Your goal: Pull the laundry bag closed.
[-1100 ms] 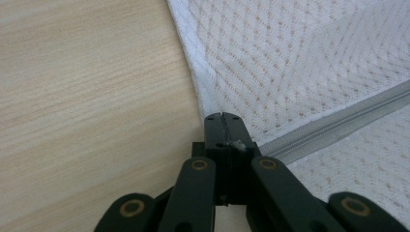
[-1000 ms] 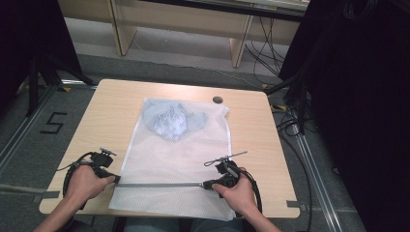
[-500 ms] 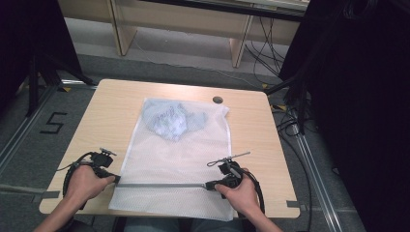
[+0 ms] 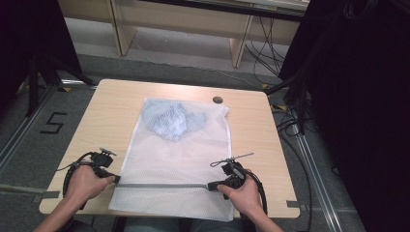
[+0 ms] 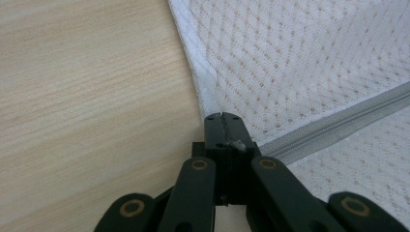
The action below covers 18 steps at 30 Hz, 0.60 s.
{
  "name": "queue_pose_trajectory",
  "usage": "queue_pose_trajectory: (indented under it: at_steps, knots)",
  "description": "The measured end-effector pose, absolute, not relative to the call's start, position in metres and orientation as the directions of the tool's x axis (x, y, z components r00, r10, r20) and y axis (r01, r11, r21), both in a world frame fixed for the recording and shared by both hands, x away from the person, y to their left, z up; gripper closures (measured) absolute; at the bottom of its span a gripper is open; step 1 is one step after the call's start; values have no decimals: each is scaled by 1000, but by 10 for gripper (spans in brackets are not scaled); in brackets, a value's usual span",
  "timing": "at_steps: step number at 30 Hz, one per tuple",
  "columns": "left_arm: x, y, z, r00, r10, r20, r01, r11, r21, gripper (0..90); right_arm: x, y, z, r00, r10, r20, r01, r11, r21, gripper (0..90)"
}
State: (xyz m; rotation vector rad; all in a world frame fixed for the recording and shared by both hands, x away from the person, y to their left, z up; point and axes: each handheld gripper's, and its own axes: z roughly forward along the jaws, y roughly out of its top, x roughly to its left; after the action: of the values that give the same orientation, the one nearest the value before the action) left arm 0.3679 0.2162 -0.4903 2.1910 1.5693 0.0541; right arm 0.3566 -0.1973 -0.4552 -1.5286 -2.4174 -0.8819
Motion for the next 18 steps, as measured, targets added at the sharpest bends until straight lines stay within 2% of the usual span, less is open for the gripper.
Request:
queue_pose_trajectory:
  at_steps: [18]
  knots:
    - [368, 217, -490, 362, 907, -217, 891, -268, 368, 899, 355, -204, -456, -456, 787, 415, 874, 309, 375, 870]
